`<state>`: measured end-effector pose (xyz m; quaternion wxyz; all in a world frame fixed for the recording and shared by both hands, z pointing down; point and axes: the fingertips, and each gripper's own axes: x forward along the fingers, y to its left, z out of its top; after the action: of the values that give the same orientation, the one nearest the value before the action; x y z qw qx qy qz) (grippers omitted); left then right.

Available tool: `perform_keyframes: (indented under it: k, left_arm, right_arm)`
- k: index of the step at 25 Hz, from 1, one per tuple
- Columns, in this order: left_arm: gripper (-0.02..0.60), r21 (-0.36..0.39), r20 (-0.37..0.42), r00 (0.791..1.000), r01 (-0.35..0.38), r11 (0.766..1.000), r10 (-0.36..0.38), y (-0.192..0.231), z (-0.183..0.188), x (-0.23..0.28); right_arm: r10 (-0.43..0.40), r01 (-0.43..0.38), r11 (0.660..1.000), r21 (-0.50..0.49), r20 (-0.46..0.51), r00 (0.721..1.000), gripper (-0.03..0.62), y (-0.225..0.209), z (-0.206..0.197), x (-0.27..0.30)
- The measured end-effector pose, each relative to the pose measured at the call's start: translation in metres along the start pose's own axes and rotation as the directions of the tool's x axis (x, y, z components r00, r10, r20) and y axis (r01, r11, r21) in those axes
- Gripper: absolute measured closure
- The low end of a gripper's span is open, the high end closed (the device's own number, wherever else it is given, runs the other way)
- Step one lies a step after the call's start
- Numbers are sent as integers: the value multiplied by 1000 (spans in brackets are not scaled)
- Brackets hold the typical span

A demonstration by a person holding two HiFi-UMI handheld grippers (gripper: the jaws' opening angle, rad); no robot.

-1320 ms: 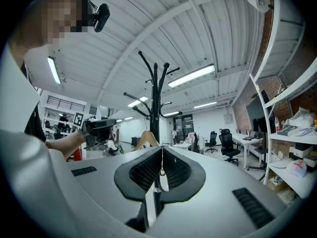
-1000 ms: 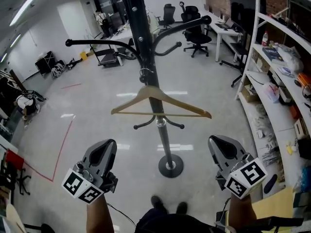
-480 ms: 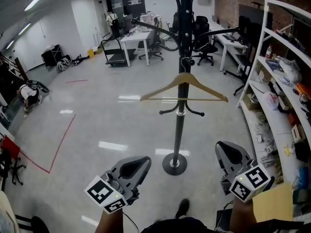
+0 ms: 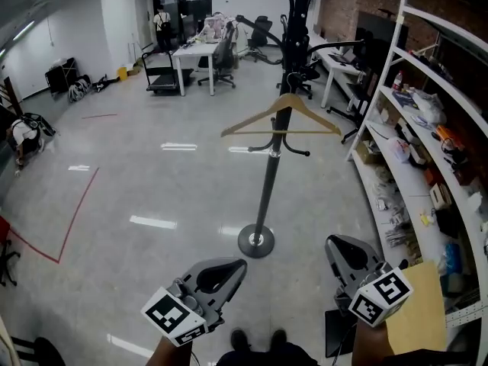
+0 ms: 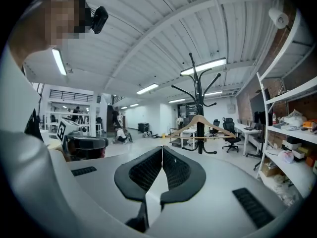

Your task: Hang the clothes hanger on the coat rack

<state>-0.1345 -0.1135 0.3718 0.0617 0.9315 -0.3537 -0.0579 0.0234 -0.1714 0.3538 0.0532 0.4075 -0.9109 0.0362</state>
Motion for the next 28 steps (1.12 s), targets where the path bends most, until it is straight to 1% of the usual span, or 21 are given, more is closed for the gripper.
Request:
perform_keyframes:
  k: [3,7,11,16,20,23,25,28]
  left_arm:
    - [581,-6,5,1000,-3,1000,3,-25,2,-9]
    - [581,-2,-7,999,-39,999,39,-60,0,-25]
    - [581,-18,11,998,-63,998,63,-105,2,-29]
    - [581,-29,-33,991,-129,991,128,-165,-29,-28]
    - [581,-43,-55,986,-158,986,156,-211,-36,-37]
    - [581,-34,-60,982,-183,983,181,-236,-32,-45]
    - [581,-14,-65,978,-199,980,198,-249,-29,-52]
    - [581,2,-71,976,-204,979,204,-268,-27,-66]
  right_arm:
    - [18,-18,1000,-16,26,999,587,12,5,-22]
    - [46,-46,999,1,43,998,587,30,-1,-56]
    - [81,-80,997,-16,59,995,587,43,-4,-100]
    - [107,-107,994,8,46,993,587,41,-32,-168]
    - [103,-105,994,22,58,993,587,39,-40,-220]
    - [107,-110,993,34,66,992,586,42,-39,-247]
    - [112,-115,992,45,74,991,587,48,-37,-259]
    - [116,-119,992,35,93,989,588,61,-32,-274]
